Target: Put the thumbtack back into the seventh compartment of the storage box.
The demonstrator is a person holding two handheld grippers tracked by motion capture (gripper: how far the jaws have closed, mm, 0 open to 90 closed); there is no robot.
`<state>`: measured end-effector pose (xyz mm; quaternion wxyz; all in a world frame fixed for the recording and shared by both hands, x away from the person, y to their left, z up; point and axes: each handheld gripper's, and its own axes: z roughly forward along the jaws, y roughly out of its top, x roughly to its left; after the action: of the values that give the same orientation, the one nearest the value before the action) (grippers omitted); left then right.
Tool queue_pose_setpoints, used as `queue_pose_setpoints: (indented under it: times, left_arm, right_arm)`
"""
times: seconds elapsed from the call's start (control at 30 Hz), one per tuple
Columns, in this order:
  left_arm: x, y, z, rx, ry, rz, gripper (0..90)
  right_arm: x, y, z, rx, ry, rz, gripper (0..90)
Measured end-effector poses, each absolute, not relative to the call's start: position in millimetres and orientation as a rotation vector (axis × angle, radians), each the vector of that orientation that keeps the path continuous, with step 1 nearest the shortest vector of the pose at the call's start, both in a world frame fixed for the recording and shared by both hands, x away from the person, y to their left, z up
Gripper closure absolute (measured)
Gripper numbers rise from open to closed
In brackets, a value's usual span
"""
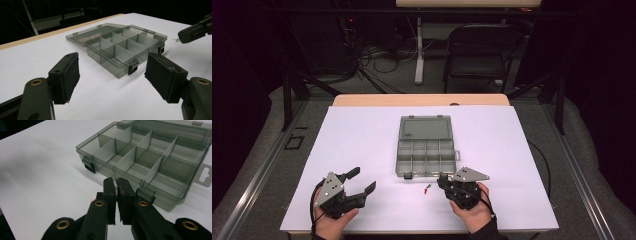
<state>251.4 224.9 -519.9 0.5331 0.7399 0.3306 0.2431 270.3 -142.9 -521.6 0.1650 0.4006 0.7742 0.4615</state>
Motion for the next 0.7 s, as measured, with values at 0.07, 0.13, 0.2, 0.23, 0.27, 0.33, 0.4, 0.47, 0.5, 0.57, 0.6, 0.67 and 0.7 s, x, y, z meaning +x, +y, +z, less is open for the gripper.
queue_pose_setpoints:
  times: [0.07, 0.13, 0.2, 0.23, 0.27, 0.33, 0.4, 0.47, 0.5, 0.57, 0.6, 0.67, 0.7]
  left_arm:
    - [251.4, 224.8, -520.0, 1.765, 0.789, 0.581, 27.2]
    - [251.6, 224.7, -520.0, 1.764, 0.787, 0.579, 27.2]
    - [251.8, 224.6, -520.1, 1.765, 0.789, 0.580, 27.2]
    - [251.8, 224.6, -520.1, 1.765, 0.791, 0.582, 27.2]
    - [251.8, 224.7, -520.1, 1.765, 0.792, 0.582, 27.2]
    - [251.5, 224.9, -520.1, 1.761, 0.796, 0.582, 27.2]
    - [251.7, 225.6, -520.0, 1.761, 0.794, 0.579, 27.2]
    - [252.1, 225.9, -520.2, 1.760, 0.797, 0.578, 27.2]
    - [252.2, 225.9, -520.3, 1.761, 0.797, 0.577, 27.2]
    - [252.1, 225.8, -520.3, 1.761, 0.796, 0.577, 27.2]
    - [252.1, 225.8, -520.2, 1.760, 0.795, 0.577, 27.2]
    - [252.0, 225.7, -520.2, 1.761, 0.795, 0.577, 27.2]
    - [252.1, 225.7, -520.2, 1.761, 0.795, 0.577, 27.2]
  right_arm:
    - [273.3, -143.1, -517.6, 1.144, 2.201, 1.330, 85.9]
    - [277.7, -142.9, -511.0, 1.137, 2.195, 1.333, 85.9]
    - [279.3, -142.6, -508.6, 1.132, 2.191, 1.329, 85.9]
    - [284.5, -141.5, -505.0, 1.122, 2.188, 1.327, 85.9]
    - [284.5, -141.5, -505.0, 1.122, 2.188, 1.327, 85.9]
    - [290.6, -140.2, -501.8, 1.124, 2.189, 1.325, 85.9]
    - [297.1, -139.0, -499.4, 1.125, 2.191, 1.323, 85.9]
    - [304.8, -137.2, -497.2, 1.131, 2.187, 1.322, 85.9]
    - [304.8, -137.2, -497.2, 1.131, 2.187, 1.322, 85.9]
    - [310.4, -136.4, -496.5, 1.145, 2.180, 1.322, 86.0]
    - [311.9, -136.2, -496.9, 1.149, 2.180, 1.323, 85.9]
    - [313.5, -136.2, -497.5, 1.148, 2.177, 1.319, 85.9]
    - [314.8, -136.3, -498.3, 1.154, 2.181, 1.315, 85.9]
